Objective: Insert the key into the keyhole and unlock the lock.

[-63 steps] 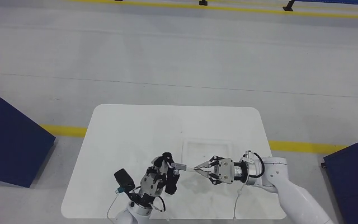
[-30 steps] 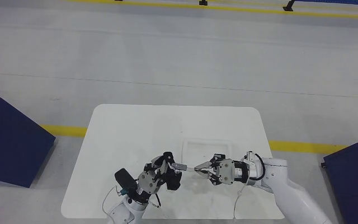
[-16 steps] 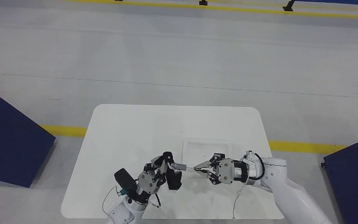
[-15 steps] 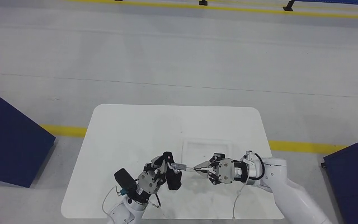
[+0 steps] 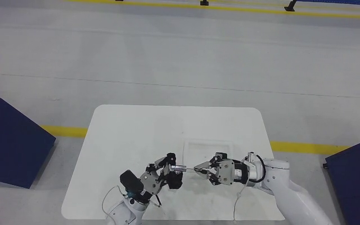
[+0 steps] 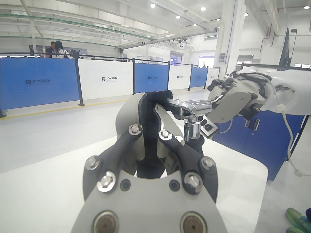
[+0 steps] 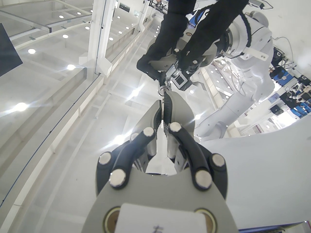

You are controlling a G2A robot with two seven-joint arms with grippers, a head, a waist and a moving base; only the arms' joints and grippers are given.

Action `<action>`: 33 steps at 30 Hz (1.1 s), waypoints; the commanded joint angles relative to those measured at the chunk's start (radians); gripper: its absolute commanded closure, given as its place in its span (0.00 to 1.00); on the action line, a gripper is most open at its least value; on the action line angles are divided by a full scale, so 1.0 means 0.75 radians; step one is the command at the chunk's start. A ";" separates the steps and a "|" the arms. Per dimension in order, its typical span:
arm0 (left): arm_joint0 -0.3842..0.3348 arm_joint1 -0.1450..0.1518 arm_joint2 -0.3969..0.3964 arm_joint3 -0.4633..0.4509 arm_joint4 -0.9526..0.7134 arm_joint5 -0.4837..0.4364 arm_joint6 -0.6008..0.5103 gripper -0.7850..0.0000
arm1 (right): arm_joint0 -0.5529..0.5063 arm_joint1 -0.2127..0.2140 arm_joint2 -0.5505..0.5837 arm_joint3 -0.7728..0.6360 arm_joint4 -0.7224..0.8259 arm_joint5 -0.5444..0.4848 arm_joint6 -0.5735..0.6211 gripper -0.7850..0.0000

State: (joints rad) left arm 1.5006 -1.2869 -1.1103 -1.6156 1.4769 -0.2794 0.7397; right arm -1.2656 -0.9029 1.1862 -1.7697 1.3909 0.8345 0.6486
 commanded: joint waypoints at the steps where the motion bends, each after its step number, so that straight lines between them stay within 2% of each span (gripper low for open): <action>1: -0.002 0.002 -0.001 0.002 0.049 0.024 0.012 1.00 | -0.003 0.001 0.009 -0.009 -0.020 -0.014 0.002 1.00; 16: -0.017 0.019 -0.028 -0.001 0.321 0.175 0.099 1.00 | -0.020 0.010 0.038 -0.027 -0.194 -0.063 0.075 1.00; 33: -0.033 0.032 -0.044 -0.010 0.464 0.252 0.060 1.00 | 0.011 0.007 0.032 0.024 -0.126 0.092 0.087 1.00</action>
State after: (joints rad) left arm 1.4752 -1.2631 -1.1432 -1.6242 1.8225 -0.0925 0.7847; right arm -1.2600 -0.8976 1.2098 -1.7539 1.2930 0.8992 0.7159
